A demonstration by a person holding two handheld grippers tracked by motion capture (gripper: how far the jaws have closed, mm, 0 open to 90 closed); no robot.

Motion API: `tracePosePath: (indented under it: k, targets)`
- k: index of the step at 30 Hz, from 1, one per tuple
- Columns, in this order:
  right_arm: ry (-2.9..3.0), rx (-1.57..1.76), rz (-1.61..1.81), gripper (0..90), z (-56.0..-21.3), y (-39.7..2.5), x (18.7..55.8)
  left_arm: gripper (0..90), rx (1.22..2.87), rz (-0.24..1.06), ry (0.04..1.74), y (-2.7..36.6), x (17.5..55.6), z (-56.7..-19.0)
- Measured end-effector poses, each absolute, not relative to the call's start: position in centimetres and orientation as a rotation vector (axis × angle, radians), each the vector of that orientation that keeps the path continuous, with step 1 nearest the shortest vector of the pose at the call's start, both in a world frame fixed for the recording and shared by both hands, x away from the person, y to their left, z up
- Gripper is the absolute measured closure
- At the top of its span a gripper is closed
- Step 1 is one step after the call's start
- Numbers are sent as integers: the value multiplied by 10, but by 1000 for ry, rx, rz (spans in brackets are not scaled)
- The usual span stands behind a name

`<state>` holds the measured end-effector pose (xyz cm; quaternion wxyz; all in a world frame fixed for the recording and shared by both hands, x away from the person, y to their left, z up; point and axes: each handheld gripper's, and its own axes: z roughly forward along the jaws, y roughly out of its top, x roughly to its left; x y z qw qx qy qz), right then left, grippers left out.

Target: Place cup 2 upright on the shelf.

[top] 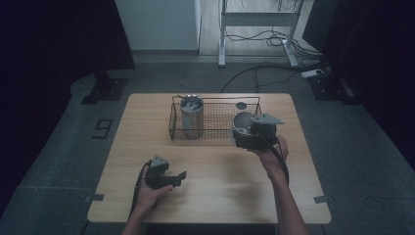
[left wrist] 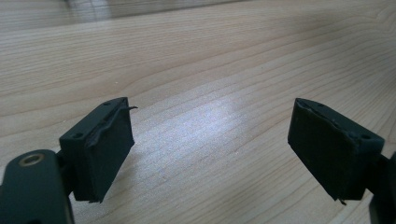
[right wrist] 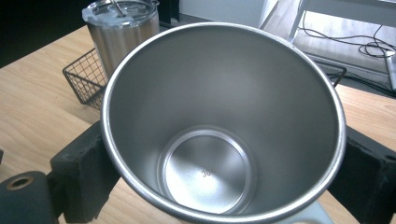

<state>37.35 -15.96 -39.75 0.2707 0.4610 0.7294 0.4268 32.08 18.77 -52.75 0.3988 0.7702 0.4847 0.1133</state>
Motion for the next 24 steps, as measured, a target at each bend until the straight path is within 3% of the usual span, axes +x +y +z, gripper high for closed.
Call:
tracePosePath:
  k: [24]
  targets:
    - [1970, 1250, 1162, 75, -380, -155, 402, 142, 1944, 272, 1239, 191, 321, -526]
